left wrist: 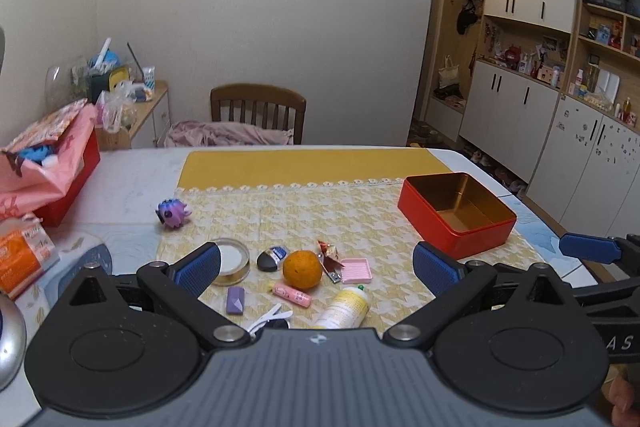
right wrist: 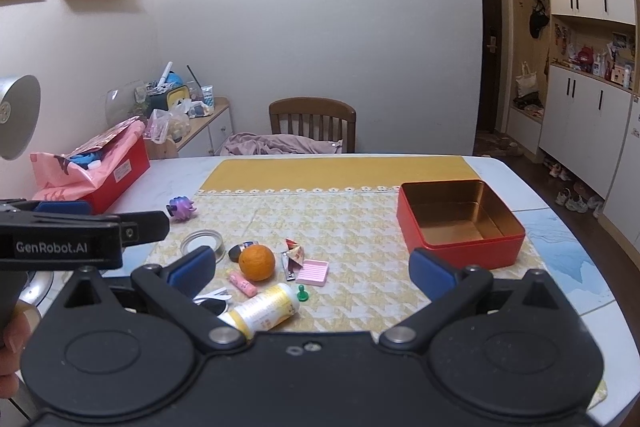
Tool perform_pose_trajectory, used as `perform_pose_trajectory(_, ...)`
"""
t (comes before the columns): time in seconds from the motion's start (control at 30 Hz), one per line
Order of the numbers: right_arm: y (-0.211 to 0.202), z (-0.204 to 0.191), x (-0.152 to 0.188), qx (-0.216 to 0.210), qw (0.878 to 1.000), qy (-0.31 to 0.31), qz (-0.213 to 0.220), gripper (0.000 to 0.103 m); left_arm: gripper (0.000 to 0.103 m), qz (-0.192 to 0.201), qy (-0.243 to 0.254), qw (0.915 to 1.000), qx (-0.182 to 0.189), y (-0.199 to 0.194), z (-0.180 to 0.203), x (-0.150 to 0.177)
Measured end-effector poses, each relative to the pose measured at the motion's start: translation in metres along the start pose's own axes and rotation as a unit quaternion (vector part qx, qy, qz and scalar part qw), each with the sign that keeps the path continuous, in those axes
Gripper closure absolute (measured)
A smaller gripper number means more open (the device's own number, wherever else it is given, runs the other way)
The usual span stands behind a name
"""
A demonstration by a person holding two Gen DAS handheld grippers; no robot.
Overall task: Organize rigid objects
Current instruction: 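Move the left tool toward the purple-blue plush toy, then grasp the plush toy with the left tool while the right tool grasps the yellow bottle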
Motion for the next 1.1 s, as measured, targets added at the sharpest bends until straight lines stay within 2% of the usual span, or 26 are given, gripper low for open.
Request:
perform_pose_trajectory(0.2,0.01,-0.009,0.003,-0.014,1.0,-0.012,-0.007,0.0,0.0,0.01,-0.003,0.9998,-0.018,0.0,-0.016,0.001)
perform_pose_trajectory(0.4,0.028,-0.018,0.015,-0.033,0.999,-0.023,-0.025,0.0,0.0,-0.007,-0.016,0.9984,-0.053,0.012,-0.04,0.006)
perform_pose_trajectory(0.7,0.075,-0.03,0.042,-0.067,0.994,-0.046,-0.066,0.0,0.0,0.004,-0.011,0.9947,-0.102,0.042,-0.082,0.009)
perform_pose_trajectory(0.8,0.098,-0.032,0.052,-0.078,0.992,-0.055,-0.088,0.0,0.0,0.022,-0.006,0.9932,-0.114,0.06,-0.098,0.008)
perform_pose_trajectory(1.0,0.142,-0.032,0.067,-0.093,0.986,-0.05,-0.131,0.003,0.0,-0.002,0.003,0.9896,-0.144,0.12,-0.132,0.009)
perform_pose_trajectory(1.1,0.156,-0.03,0.074,-0.096,0.983,-0.033,-0.155,0.004,0.0,-0.009,-0.012,0.9908,-0.134,0.155,-0.151,0.011)
Point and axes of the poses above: each gripper's, at about its wrist camera, not at the fingertips, and y roughly the way its jaws point, z to its right, x to its underside, the point moved 2 cm from there along y, roughly the way its jaws point, and after that the axes turned 14 degrees about z, right-handed, at the moved point
